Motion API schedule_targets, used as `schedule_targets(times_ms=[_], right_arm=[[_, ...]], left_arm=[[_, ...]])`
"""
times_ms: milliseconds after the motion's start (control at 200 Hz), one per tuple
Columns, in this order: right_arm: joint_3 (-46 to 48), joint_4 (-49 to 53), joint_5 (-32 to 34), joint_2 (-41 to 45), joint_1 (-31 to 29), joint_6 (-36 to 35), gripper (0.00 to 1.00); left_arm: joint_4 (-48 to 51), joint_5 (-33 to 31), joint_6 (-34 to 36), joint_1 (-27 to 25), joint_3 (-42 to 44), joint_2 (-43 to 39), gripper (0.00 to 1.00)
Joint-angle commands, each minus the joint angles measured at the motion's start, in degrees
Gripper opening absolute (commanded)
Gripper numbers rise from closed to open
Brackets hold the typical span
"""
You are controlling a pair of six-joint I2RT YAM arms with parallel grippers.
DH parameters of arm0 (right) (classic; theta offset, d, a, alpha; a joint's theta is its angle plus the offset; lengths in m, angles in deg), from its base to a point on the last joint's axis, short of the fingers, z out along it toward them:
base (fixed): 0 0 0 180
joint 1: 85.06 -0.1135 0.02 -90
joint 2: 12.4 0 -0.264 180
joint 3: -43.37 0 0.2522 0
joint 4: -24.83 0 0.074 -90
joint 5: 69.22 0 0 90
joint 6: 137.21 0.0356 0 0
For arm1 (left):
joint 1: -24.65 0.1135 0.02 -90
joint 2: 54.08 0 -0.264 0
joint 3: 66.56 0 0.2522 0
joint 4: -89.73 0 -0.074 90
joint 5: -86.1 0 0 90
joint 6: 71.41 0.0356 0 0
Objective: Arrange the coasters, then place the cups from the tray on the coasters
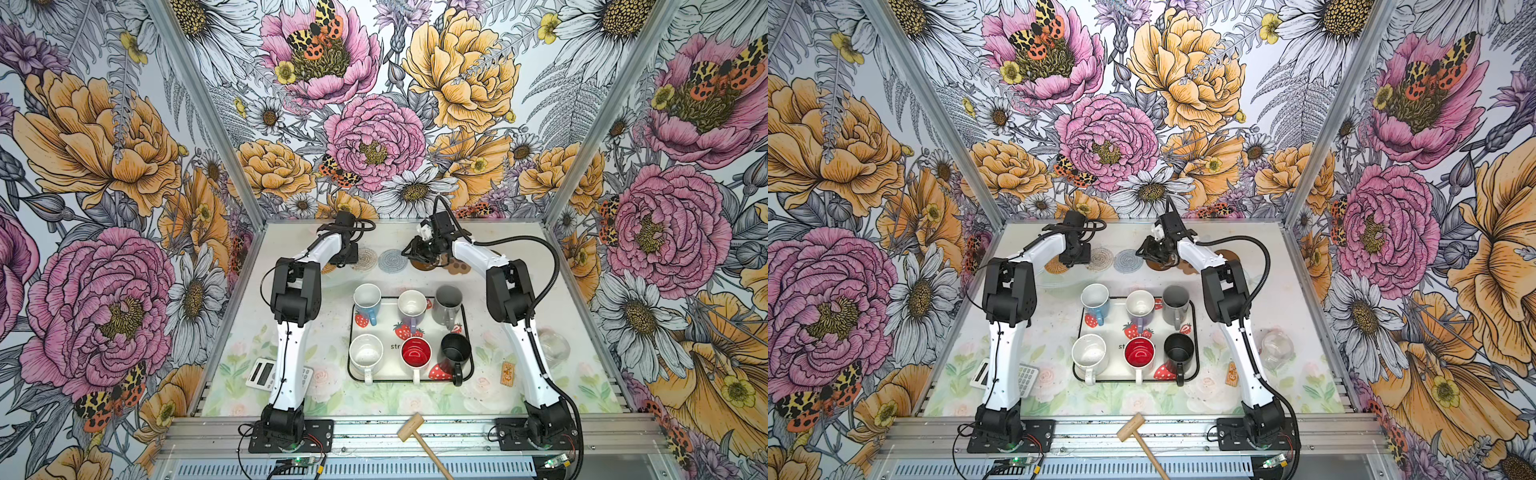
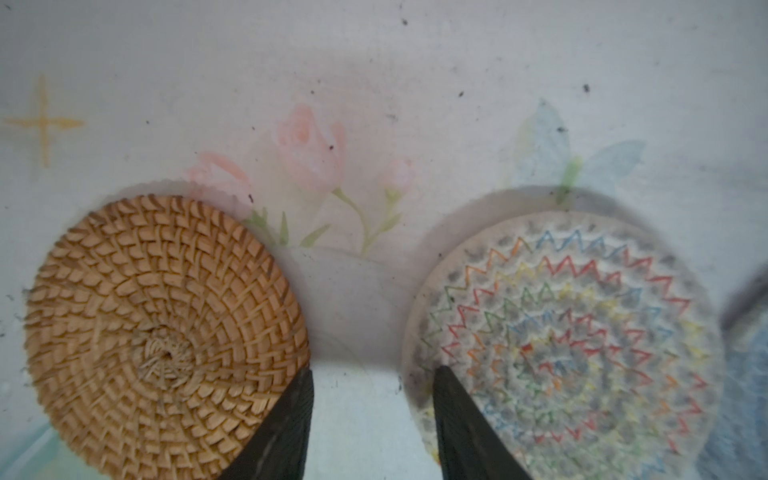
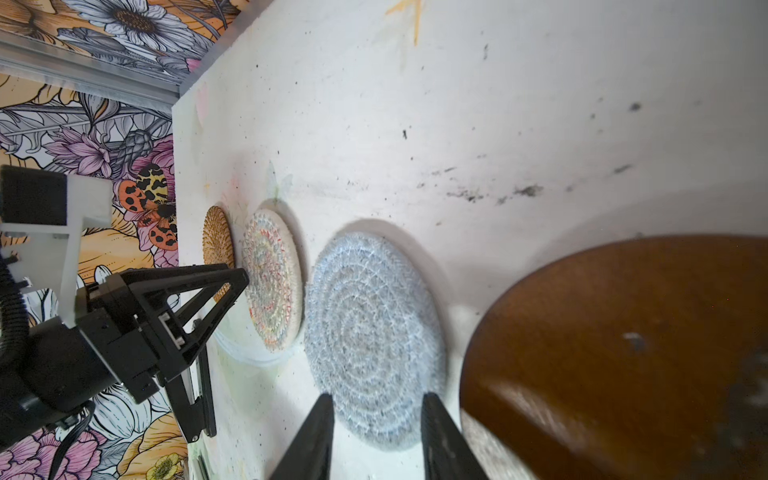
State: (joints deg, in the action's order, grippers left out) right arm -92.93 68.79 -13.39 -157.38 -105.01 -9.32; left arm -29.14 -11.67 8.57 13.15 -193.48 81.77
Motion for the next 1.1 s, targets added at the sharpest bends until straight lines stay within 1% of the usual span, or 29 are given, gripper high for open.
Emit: schedule_targets(times_ms=[0, 100, 270, 485, 721, 901, 1056, 1066, 1096], right_arm=[[2.0, 0.6, 1.3, 3.2, 0.2, -1.3, 0.41], [4.5, 0.7, 2.3, 5.8, 0.8, -2.1, 0.43], [9.7, 0.6, 3.4, 11.8, 2.0, -3.7, 0.43], [13.2, 0.5, 1.6, 17.1, 2.9, -5.1, 0.43], [17.9, 0.3, 2.5, 23.1, 3.1, -7.9, 0.43], [23.3, -0.1, 4.4, 27.5, 4.4, -11.1, 0.43], [28.5, -1.5, 4.1, 29.9, 6.0, -11.5, 0.43], [28.9, -1.6, 4.1, 30.2, 6.1, -11.5, 0.43], [29.9, -2.0, 4.0, 30.6, 6.3, -11.5, 0.43]], left_arm=[[1.7, -1.2, 0.8, -0.4, 1.0, -2.2, 0.49], [1.7, -1.3, 0.6, -0.4, 1.0, -2.6, 0.49], [1.7, -1.7, 0.5, -0.7, 0.9, -3.5, 0.50], [1.8, -0.1, 0.4, -0.7, -2.1, -3.8, 0.51], [1.8, 0.2, 0.1, -1.1, -4.0, -6.1, 0.52], [2.9, -1.8, -0.2, 1.9, -5.0, -7.8, 0.56], [3.3, -3.8, 1.4, 4.6, -5.4, -6.4, 0.57], [3.3, -5.2, 1.5, 4.7, -5.5, -6.1, 0.57], [3.3, -5.9, 1.8, 5.2, -5.6, -5.5, 0.57]])
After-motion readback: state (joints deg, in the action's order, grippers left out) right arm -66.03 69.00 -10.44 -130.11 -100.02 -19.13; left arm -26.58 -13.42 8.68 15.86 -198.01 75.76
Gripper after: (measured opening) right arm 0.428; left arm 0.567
